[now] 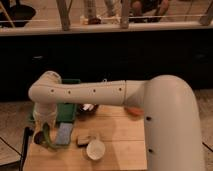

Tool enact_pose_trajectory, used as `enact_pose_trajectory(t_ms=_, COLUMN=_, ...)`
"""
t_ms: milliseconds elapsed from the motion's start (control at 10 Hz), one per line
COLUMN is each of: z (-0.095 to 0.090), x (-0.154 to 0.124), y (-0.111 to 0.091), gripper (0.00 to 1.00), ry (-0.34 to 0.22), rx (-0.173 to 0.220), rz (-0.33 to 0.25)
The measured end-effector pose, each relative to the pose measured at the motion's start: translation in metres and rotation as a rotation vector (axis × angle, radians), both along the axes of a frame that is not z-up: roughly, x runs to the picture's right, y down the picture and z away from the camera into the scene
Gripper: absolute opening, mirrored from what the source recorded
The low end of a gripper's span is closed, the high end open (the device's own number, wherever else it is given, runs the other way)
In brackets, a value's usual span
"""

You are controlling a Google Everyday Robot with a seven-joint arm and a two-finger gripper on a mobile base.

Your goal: Place pepper in metal cup

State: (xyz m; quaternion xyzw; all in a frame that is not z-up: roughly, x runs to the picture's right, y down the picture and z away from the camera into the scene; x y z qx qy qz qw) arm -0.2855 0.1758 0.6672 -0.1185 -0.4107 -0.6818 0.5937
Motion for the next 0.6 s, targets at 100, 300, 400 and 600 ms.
enact_pose_trajectory(t_ms=100, z=0.0010, x=-0.0009, y=0.0010, gripper=0.00, ry=-0.004, rx=-0.002, rz=-0.001)
enact_pose_trajectory(t_ms=300, z=0.0035, x=-0.0043, y=0.0045, gripper=0.00, ry=-0.017, rx=-0.008, rz=-0.004)
enact_pose_trajectory(t_ms=400, z=0.0054, x=-0.0053, y=0.0073, gripper=0.00, ry=-0.023, rx=-0.012, rz=-0.005)
enact_pose_trajectory(t_ms=600, z=0.0073, x=-0.0069, y=0.0108, gripper=0.00, ry=-0.035, rx=-0.017, rz=-0.007)
